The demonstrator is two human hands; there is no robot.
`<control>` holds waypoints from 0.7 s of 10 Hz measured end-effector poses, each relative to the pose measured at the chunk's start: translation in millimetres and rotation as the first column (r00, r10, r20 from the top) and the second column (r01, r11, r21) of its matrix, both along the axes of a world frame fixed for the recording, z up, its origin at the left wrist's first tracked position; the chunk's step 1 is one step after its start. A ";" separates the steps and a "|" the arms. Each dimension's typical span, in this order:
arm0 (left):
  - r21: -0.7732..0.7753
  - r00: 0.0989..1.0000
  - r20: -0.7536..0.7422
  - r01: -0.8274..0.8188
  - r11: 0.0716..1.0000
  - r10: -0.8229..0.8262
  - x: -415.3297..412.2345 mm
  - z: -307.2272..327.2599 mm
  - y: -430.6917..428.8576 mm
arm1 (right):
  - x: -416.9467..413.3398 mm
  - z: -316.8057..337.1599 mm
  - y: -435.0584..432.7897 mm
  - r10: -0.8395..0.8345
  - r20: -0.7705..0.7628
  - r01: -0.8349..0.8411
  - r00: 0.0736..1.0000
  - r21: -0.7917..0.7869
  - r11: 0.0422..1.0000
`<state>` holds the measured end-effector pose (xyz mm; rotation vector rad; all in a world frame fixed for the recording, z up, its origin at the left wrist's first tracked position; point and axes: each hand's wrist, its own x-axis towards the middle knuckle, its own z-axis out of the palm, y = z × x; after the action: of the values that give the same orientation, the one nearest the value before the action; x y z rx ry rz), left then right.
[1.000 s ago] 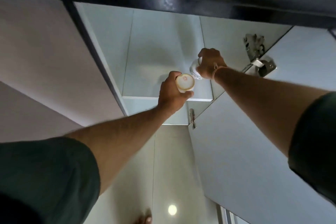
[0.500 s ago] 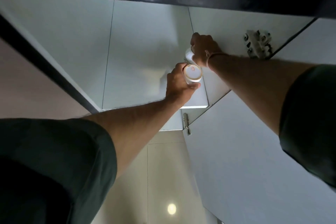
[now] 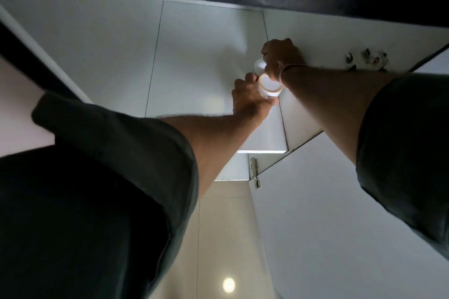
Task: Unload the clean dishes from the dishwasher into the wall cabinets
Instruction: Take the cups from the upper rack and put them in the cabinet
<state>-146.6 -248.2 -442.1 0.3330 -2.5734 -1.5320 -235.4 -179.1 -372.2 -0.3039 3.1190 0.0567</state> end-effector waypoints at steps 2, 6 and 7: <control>0.077 0.999 0.018 0.031 0.997 -0.033 7.0 -1.9 -6.4 | 34.4 8.7 -5.1 -0.172 -0.070 0.147 0.983 -0.268 0.952; 0.368 0.986 0.157 0.001 0.930 -0.063 -25.2 15.5 -25.8 | 148.5 -35.2 -53.4 -0.579 0.483 0.528 0.657 -0.843 -0.104; 0.402 0.984 0.171 -0.024 0.915 -0.049 -38.7 13.6 -19.2 | 138.8 -37.6 -46.3 -0.514 0.546 0.524 0.661 -0.827 -0.205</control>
<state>-185.4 -267.4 -428.5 0.5174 -2.3608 -2.1288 -96.6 -225.4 -409.8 1.1229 2.2045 -2.0957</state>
